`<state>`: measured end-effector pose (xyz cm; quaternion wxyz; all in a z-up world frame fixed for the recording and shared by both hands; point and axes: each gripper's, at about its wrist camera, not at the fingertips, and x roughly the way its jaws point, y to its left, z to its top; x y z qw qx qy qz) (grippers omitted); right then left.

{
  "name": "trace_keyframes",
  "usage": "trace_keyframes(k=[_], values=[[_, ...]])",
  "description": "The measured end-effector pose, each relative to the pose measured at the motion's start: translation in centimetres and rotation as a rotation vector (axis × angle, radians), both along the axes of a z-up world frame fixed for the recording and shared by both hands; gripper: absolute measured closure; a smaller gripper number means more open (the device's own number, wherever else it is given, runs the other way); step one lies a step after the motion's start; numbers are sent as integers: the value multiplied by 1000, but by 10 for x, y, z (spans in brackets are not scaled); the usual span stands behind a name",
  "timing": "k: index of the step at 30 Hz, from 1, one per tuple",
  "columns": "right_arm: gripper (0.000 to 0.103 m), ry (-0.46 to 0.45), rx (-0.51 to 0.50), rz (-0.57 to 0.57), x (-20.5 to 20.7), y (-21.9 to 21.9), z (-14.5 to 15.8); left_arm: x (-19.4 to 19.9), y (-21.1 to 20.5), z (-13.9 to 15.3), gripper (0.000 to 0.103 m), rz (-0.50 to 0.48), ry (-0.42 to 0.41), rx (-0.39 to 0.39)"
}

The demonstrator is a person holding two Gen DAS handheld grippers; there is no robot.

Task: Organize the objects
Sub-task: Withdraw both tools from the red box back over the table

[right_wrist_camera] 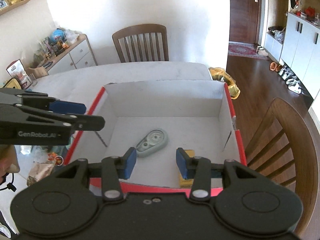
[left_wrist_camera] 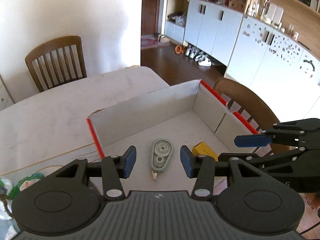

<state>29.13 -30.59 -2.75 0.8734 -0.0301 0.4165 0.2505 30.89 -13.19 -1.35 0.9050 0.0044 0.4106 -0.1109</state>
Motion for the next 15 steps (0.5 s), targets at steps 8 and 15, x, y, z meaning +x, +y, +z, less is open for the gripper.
trace_keyframes(k=[8, 15], values=[[60, -49, 26, -16, -26, 21, 10, -37, 28, 11, 52, 13, -63, -19], [57, -81, 52, -38, -52, 50, 14, -72, 61, 17, 50, 30, -111, -27]])
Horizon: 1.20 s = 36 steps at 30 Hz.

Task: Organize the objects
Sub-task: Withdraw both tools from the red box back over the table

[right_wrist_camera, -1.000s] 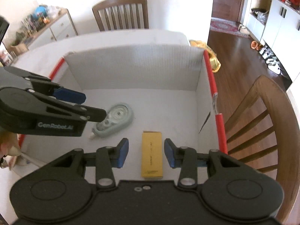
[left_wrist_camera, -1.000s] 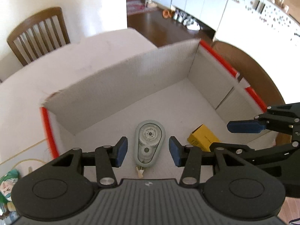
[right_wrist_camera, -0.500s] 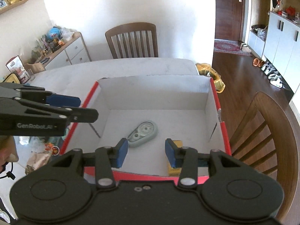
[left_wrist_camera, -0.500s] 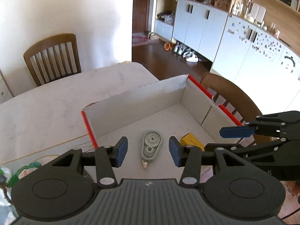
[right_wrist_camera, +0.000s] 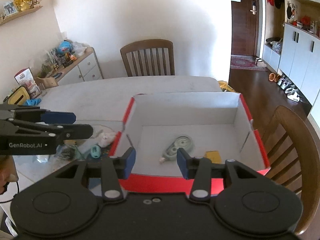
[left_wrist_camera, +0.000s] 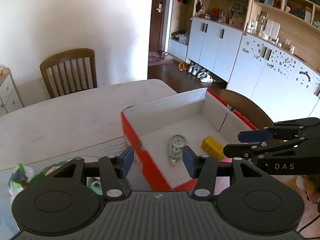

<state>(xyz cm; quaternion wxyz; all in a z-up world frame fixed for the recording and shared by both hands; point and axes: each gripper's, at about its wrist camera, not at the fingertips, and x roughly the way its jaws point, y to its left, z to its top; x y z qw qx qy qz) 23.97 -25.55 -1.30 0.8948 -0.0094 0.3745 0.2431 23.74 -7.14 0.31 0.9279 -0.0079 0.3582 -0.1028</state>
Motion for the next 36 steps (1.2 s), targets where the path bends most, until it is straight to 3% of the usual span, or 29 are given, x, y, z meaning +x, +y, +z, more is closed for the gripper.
trace_keyframes(k=[2, 4, 6, 10, 13, 23, 26, 30, 36], values=[[57, -7, 11, -2, -8, 7, 0, -9, 10, 1, 45, 15, -13, -5], [48, -22, 13, 0, -16, 17, 2, -18, 21, 2, 37, 35, -30, -2], [40, -42, 22, 4, -23, 24, 4, -27, 32, 3, 35, 50, -47, 5], [38, -63, 25, 12, -37, 43, 5, -45, 57, 4, 24, 94, -61, 6], [28, -69, 41, 15, -46, 60, 4, -58, 75, 4, 23, 116, -64, -2], [10, -91, 56, 14, -73, 105, -4, -89, 124, -7, 18, 154, -72, 2], [10, -83, 51, 12, -78, 116, -10, -95, 139, -11, 17, 173, -75, -7], [10, -67, 43, 4, -83, 128, -17, -100, 160, -16, 2, 199, -77, -11], [10, -34, 24, -6, -85, 142, -31, -106, 190, -31, 0, 230, -73, -38]])
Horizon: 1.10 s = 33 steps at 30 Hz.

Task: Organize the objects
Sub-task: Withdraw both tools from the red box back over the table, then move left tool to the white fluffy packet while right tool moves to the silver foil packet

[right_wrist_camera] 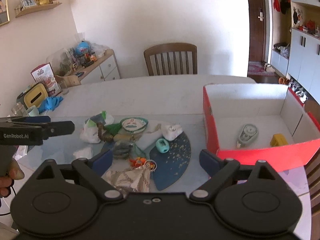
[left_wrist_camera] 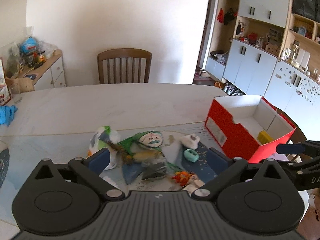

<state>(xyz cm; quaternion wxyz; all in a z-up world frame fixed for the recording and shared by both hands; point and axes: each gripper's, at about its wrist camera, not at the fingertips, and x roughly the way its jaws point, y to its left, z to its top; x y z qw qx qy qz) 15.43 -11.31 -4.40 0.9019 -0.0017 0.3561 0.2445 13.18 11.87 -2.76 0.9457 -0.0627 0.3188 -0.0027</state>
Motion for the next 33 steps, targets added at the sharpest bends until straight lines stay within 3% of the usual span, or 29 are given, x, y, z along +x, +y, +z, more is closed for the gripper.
trace_keyframes(k=[15, 21, 33], values=[[10, 80, -76, 50, 6, 42, -38, 1, 52, -70, 0, 73, 57, 136], [10, 107, -93, 94, 7, 59, -51, 11, 69, -95, 0, 67, 120, 69], [10, 140, -178, 162, 15, 93, -85, 28, 73, -129, 0, 22, 164, 109]])
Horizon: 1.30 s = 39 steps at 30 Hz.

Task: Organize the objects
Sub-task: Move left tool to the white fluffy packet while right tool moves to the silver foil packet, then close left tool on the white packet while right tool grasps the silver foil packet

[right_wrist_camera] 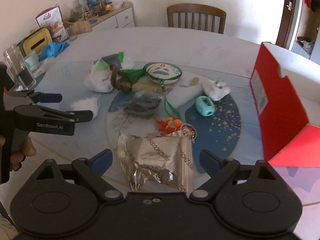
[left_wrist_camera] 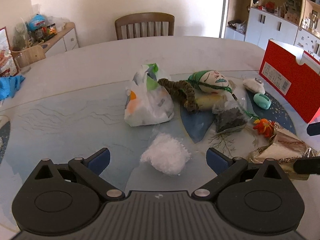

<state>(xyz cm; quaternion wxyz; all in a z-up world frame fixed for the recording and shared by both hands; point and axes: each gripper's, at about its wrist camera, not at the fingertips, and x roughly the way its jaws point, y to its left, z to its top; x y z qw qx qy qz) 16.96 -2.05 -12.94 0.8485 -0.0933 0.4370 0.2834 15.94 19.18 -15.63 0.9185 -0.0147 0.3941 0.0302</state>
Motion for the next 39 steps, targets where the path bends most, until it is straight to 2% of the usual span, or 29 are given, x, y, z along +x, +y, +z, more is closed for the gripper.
trace_keyframes(k=[5, 14, 17, 23, 25, 26, 28, 36, 39], values=[[10, 25, -29, -17, 8, 4, -14, 9, -3, -9, 0, -24, 23, 7], [8, 53, -17, -19, 13, 3, -25, 14, -6, -19, 2, -35, 43, 14], [9, 55, -17, -16, 13, 3, -26, 14, -7, -17, 10, -43, 37, -2], [17, 64, -11, -13, 12, 2, -28, 13, -14, -11, 39, -70, 28, -1], [22, 68, 4, -11, 11, 1, -28, 12, -16, -10, 49, -75, 29, 5], [24, 71, 8, -9, 11, 1, -28, 12, -17, -9, 50, -77, 30, 12], [34, 59, 7, -1, 8, 1, -28, 11, -21, -9, 58, -86, 30, 30], [53, 26, 23, 7, 0, -3, -24, 4, -30, -5, 63, -78, 40, 58], [53, 18, 32, 12, -3, -7, -21, 0, -33, -1, 63, -70, 37, 54]])
